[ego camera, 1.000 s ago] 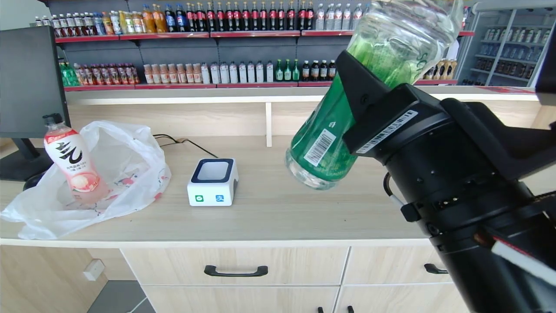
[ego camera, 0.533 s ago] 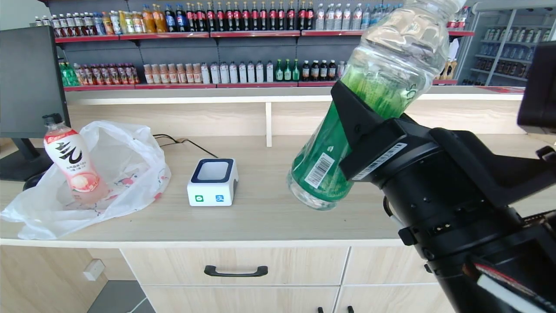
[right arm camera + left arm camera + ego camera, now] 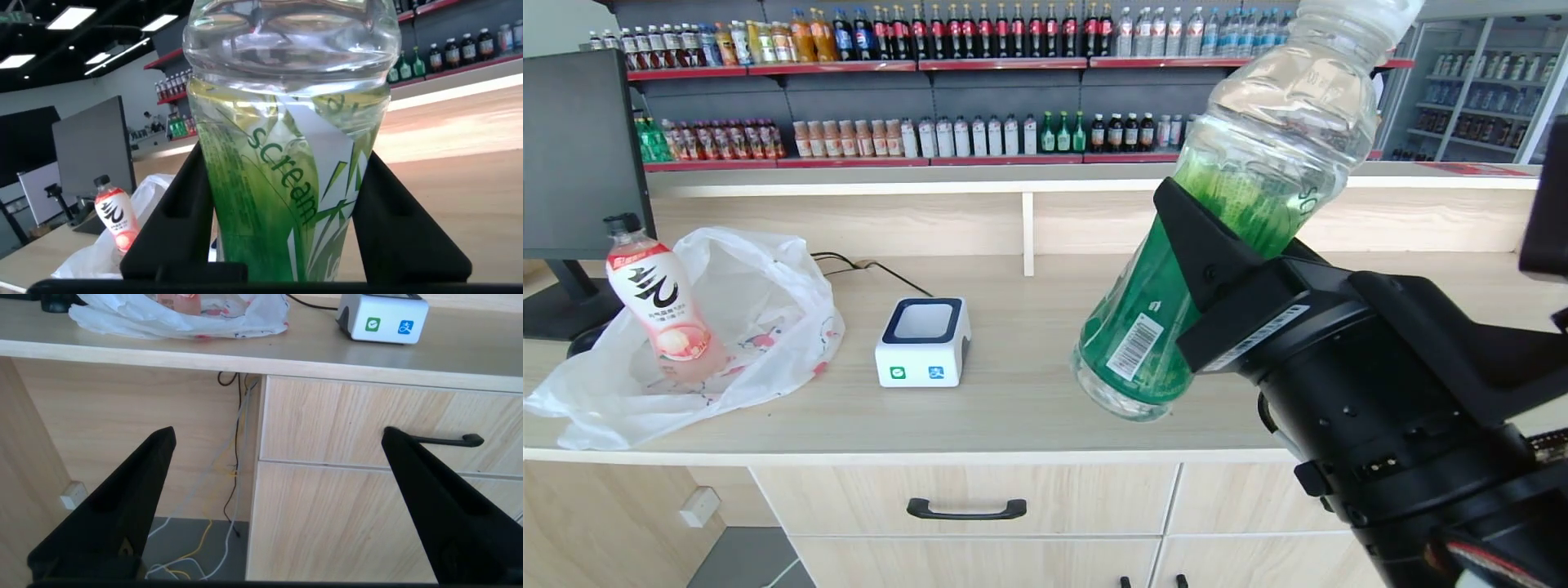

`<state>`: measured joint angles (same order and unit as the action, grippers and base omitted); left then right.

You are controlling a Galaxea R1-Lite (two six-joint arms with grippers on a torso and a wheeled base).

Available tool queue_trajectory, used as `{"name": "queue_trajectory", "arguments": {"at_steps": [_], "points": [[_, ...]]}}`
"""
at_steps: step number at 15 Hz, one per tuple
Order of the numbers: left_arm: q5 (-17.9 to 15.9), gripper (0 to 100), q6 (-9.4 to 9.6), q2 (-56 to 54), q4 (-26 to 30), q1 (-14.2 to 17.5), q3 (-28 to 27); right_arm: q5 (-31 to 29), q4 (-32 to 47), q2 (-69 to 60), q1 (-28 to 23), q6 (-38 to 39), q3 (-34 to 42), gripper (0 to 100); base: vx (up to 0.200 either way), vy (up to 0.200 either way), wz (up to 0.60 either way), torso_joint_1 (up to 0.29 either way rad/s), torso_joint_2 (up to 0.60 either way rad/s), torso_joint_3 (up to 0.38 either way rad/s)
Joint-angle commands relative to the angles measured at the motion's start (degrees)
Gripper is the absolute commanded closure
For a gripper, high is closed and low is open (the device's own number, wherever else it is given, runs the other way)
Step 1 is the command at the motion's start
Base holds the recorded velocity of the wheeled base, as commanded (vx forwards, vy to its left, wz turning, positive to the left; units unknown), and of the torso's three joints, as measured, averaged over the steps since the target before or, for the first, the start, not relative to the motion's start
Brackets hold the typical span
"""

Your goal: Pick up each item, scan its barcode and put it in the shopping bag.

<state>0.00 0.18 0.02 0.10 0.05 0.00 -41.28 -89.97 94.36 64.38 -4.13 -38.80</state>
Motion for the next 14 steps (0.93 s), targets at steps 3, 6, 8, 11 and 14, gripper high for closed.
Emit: {"name": "queue_trajectory", "arguments": {"at_steps": [3, 6, 8, 11, 14], "points": [[0.0, 0, -0.01, 0.0, 0.0, 0.0, 0.0, -0.1, 0.0, -0.2, 0.0, 1.2, 0.8, 100, 0.000, 0.000, 0.00, 0.000, 0.00, 0.000], [0.1, 0, -0.01, 0.0, 0.0, 0.0, 0.0, -0.1, 0.0, 0.1, 0.0, 1.3, 1.1, 100, 0.000, 0.000, 0.00, 0.000, 0.00, 0.000], [0.0, 0, -0.01, 0.0, 0.0, 0.0, 0.0, -0.3, 0.0, 0.9, -0.2, 1.1, 1.3, 100, 0.000, 0.000, 0.00, 0.000, 0.00, 0.000], [0.0, 0, -0.01, 0.0, 0.0, 0.0, 0.0, -0.7, 0.0, 0.5, -0.4, -0.1, 3.6, 100, 0.000, 0.000, 0.00, 0.000, 0.00, 0.000], [0.1, 0, -0.01, 0.0, 0.0, 0.0, 0.0, 2.1, 0.0, 0.0, -4.7, 2.7, 6.0, 100, 0.000, 0.000, 0.00, 0.000, 0.00, 0.000]]}}
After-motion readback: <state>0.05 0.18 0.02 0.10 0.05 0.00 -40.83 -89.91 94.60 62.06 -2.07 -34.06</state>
